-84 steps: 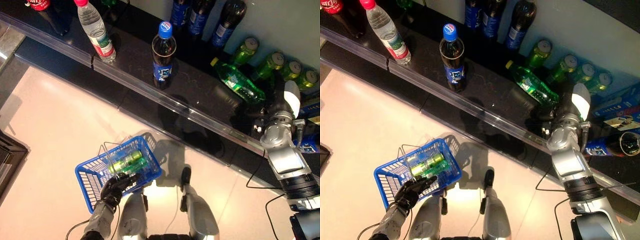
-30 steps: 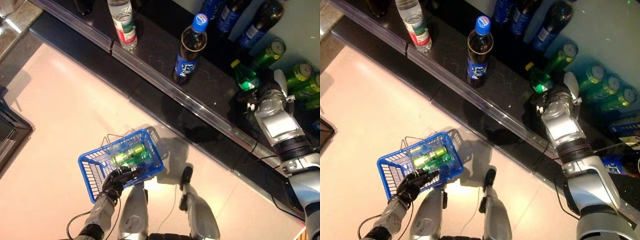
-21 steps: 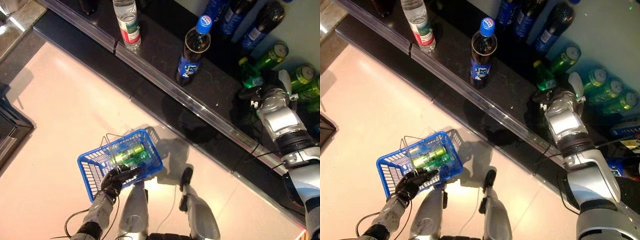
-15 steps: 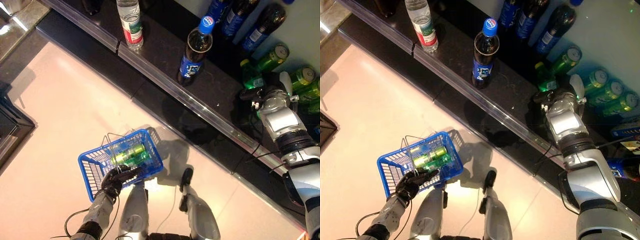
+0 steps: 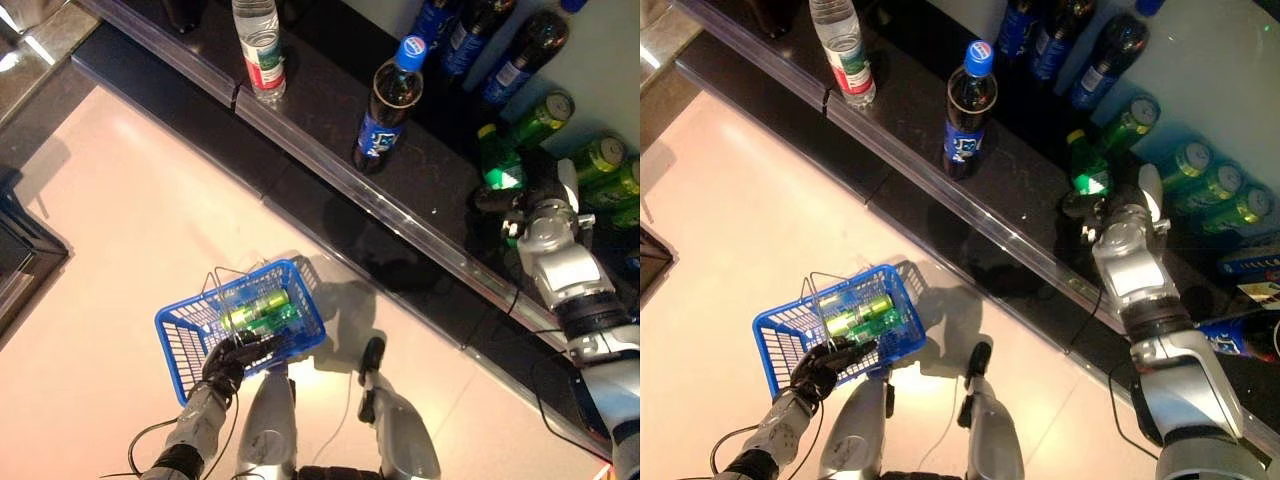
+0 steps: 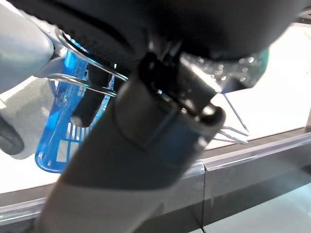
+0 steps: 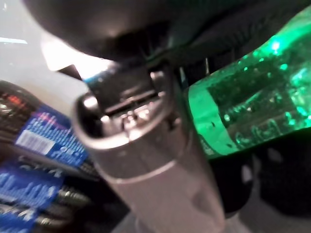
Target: Pick up the drink and place into the basket.
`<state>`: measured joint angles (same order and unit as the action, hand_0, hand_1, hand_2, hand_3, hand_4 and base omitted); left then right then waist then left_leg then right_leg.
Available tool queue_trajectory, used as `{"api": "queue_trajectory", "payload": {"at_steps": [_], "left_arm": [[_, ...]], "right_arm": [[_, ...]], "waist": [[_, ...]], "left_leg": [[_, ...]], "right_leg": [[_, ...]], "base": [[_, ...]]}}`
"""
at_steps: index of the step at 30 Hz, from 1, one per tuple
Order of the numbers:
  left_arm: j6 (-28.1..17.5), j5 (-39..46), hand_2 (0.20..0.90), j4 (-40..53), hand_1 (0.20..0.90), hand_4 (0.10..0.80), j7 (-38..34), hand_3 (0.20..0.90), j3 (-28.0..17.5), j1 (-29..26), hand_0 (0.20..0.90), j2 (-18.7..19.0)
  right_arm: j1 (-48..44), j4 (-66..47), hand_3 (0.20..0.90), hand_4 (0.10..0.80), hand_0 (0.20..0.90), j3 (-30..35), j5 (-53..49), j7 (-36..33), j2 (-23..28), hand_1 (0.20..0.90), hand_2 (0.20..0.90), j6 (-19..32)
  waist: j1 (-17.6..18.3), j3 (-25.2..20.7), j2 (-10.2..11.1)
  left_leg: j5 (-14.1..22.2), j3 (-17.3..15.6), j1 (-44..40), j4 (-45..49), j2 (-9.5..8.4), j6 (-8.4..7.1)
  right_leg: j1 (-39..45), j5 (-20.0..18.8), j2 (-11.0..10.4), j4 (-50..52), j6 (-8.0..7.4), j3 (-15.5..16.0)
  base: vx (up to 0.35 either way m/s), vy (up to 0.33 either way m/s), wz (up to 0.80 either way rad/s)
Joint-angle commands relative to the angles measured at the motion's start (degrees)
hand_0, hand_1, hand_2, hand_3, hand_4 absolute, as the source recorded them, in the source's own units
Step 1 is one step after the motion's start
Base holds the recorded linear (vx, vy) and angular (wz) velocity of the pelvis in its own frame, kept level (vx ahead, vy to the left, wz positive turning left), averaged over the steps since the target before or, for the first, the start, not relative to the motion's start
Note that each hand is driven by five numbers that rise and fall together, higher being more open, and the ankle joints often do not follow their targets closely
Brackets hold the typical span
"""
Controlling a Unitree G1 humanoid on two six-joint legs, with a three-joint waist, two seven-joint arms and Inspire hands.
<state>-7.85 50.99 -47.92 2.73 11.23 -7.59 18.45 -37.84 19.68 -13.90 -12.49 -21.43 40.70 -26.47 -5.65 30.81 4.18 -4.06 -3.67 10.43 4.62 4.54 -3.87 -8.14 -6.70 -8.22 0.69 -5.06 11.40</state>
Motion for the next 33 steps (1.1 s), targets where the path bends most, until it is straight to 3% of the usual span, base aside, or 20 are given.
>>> {"api": "queue_trajectory", "payload": {"at_steps": [1,11,19,23,25,33], "left_arm": [[-12.0,1.4,0.3,13.7,0.3,0.1,3.1,0.2,-4.6,3.3,0.3,1.4],[-14.7,0.1,0.3,18.1,0.3,0.1,3.6,0.2,-8.9,5.7,0.3,1.0],[-16.5,0.0,0.3,22.7,0.3,0.1,5.5,0.2,-9.6,6.9,0.3,1.3],[-17.1,0.8,0.3,24.9,0.3,0.1,6.7,0.2,-9.6,7.2,0.3,1.4],[-17.3,1.3,0.3,27.7,0.3,0.1,7.7,0.2,-9.3,7.1,0.3,1.7],[-15.5,2.6,0.3,34.3,0.3,0.1,10.3,0.2,-7.6,8.2,0.3,1.7]], "right_arm": [[2.6,-9.5,0.2,0.1,0.3,1.9,1.5,1.4,3.5,0.3,0.3,4.9],[21.2,-27.2,0.2,0.1,0.3,10.2,-1.1,11.0,0.6,0.3,0.3,13.5],[25.3,-32.6,0.2,0.1,0.3,11.2,-6.3,17.3,-1.5,0.3,0.3,19.1],[25.8,-35.0,0.2,0.1,0.3,10.2,-10.6,22.3,-2.7,0.3,0.3,22.1],[24.9,-37.5,0.2,0.1,0.3,7.7,-17.7,28.9,-4.7,0.3,0.3,24.5],[22.1,-41.1,0.2,0.1,0.3,-1.6,-29.2,43.0,-12.7,0.3,0.3,24.8]], "waist": [[1.5,-2.4,-0.6],[5.0,-6.5,-0.3],[5.5,-7.2,-0.8],[5.5,-7.7,-1.1],[5.0,-8.1,-1.4],[1.9,-9.1,-2.9]], "left_leg": [[6.1,-3.0,-1.6,5.6,-2.01,3.54],[6.4,-4.9,-5.3,4.9,-0.93,3.1],[6.5,-4.9,-5.8,5.5,-0.68,2.83],[6.4,-4.7,-6.1,5.5,-0.73,2.77],[6.2,-4.2,-6.0,5.9,-0.87,2.57],[5.6,-1.7,-5.5,6.8,-1.75,2.19]], "right_leg": [[-0.8,8.4,2.0,11.0,2.06,0.0],[2.4,9.8,3.3,10.7,2.39,-1.5],[3.1,10.5,3.5,11.3,2.64,-1.5],[3.4,10.7,3.5,11.4,2.74,-1.4],[3.8,11.0,3.4,11.6,2.92,-0.9],[5.2,11.9,2.8,12.5,3.57,1.3]], "base": [[-0.013,0.003,-0.15],[0.008,-0.002,-0.09],[0.001,-0.005,-0.03],[-0.001,-0.001,-0.01],[-0.005,-0.009,-0.05],[0.026,-0.005,0.12]]}}
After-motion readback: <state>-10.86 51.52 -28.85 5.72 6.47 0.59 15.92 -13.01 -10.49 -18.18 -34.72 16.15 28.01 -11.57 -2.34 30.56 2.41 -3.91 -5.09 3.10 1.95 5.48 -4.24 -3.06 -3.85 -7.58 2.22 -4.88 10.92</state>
